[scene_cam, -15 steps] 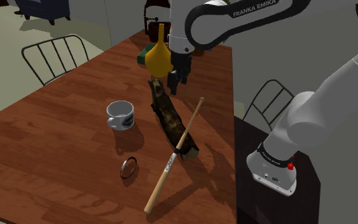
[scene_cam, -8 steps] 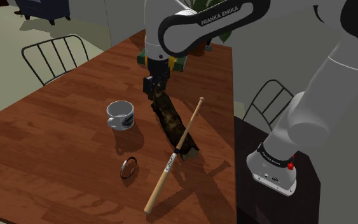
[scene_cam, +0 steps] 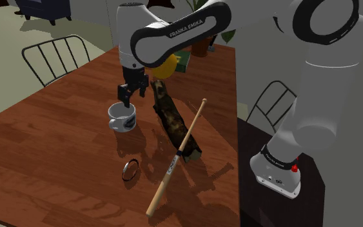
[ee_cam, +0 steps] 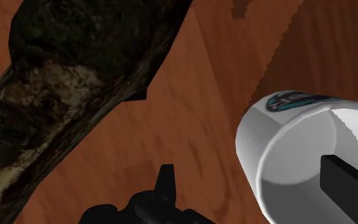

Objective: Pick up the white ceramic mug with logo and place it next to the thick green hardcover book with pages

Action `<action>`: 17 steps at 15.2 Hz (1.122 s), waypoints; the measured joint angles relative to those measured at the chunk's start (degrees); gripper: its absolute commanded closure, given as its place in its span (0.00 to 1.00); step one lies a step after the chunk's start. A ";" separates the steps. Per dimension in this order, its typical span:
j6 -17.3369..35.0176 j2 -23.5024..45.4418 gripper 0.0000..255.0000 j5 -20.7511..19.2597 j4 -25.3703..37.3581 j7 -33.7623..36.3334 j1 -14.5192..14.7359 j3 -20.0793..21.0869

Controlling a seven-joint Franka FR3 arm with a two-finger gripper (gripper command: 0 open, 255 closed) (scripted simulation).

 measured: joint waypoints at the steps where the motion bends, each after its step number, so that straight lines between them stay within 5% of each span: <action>1: -0.43 1.35 0.00 -0.25 1.92 0.40 0.40 0.02; 15: 4.56 5.53 0.00 -1.62 1.21 1.62 1.35 -0.44; 16: 4.56 5.54 1.00 -1.62 1.21 1.62 1.35 -0.44; 17: 4.56 5.53 1.00 -1.62 1.21 1.62 1.35 -0.44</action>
